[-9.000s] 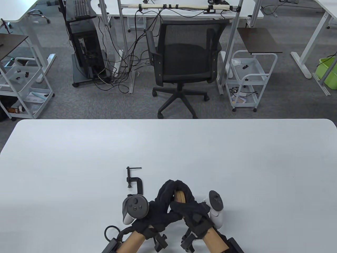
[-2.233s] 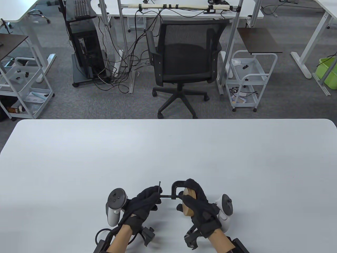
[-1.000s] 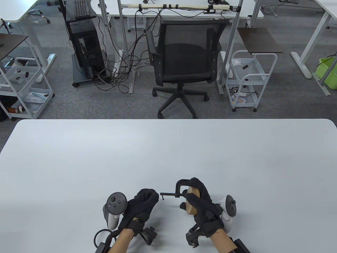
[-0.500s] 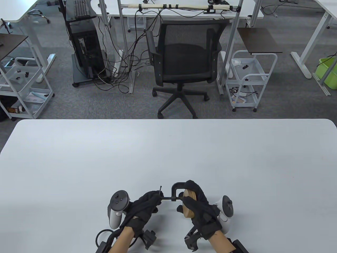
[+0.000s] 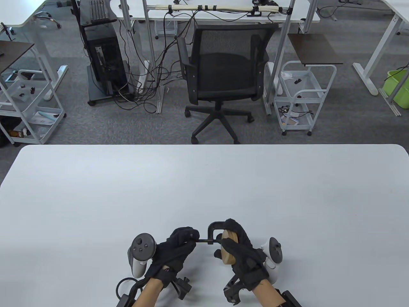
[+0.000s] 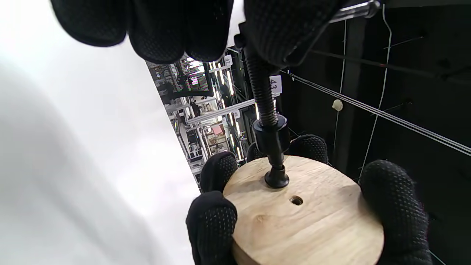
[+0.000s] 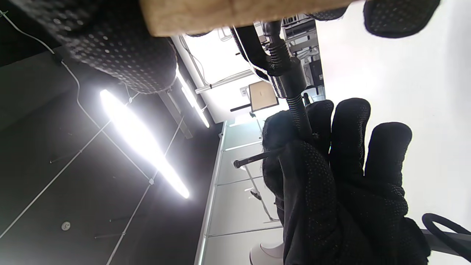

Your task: Screw the clamp shut

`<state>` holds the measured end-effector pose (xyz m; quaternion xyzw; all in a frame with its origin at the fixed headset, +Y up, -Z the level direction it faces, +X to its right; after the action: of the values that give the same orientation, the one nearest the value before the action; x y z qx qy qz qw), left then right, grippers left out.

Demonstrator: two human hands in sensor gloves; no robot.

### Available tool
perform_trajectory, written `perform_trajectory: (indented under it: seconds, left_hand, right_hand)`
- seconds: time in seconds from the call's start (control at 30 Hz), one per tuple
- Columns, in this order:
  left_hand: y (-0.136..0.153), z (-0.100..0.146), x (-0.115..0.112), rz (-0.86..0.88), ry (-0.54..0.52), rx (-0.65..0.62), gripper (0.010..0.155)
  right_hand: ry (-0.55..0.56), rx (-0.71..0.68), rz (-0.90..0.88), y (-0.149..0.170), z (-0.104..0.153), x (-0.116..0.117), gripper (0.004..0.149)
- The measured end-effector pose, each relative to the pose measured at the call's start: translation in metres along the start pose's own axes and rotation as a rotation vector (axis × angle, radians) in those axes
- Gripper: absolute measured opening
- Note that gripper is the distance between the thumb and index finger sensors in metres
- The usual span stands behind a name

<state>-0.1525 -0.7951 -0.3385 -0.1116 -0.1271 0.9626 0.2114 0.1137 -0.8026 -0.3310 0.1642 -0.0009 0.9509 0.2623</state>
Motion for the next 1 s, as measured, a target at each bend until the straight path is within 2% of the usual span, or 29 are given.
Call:
perform_trajectory:
  seconds: [0.23,0.27,0.33,0.37,0.43,0.5,0.57,0.67,0.83,1.0]
  left_hand:
    - [-0.002,0.000,-0.001,0.002,0.005,-0.001,0.046]
    - [-0.002,0.000,-0.001,0.000,0.009,-0.003,0.049]
    - [-0.002,-0.001,0.000,0.001,0.022,0.003,0.072]
    - [-0.001,-0.001,0.001,0.001,0.032,0.000,0.079]
    - [0.001,0.001,0.007,-0.025,-0.001,0.027,0.083]
    - [0.005,0.003,0.009,-0.047,-0.042,0.065,0.078]
    - [0.011,0.004,0.009,-0.054,-0.041,0.150,0.064]
    - [0.016,0.002,0.002,-0.015,0.065,0.185,0.067]
    - [0.022,0.001,-0.009,0.088,0.138,0.213,0.078]
    - [0.018,-0.002,-0.008,0.154,0.133,0.153,0.060]
  right_hand:
    - [0.007,-0.005,-0.007,-0.001,0.001,0.000,0.076]
    - [0.010,-0.008,-0.011,-0.001,0.001,0.000,0.076]
    - [0.024,-0.021,-0.011,-0.003,0.002,-0.001,0.076]
    - [0.029,-0.024,-0.012,-0.003,0.002,-0.001,0.076]
    - [0.036,-0.032,-0.009,-0.005,0.003,-0.003,0.076]
    - [0.038,-0.035,-0.011,-0.006,0.003,-0.003,0.076]
    - [0.037,-0.035,-0.018,-0.006,0.003,-0.003,0.076]
    - [0.025,-0.030,-0.019,-0.005,0.003,-0.002,0.076]
    - [-0.009,-0.017,-0.033,-0.003,0.003,0.003,0.076]
    - [-0.006,-0.002,-0.031,0.001,0.003,0.003,0.076]
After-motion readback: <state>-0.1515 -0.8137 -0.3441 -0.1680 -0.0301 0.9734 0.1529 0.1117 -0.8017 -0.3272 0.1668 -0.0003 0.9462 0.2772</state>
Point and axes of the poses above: the tracker on the back of each hand, its own y axis roughly to the little-finger side, its own z axis roughly from the fingertips to the wrist, x = y × z, the point moved 1 cm from there along -z, roughly from the wrist to the fingertips, and after that the axes turned 10 degrees about -z, right-handed, at the moved point
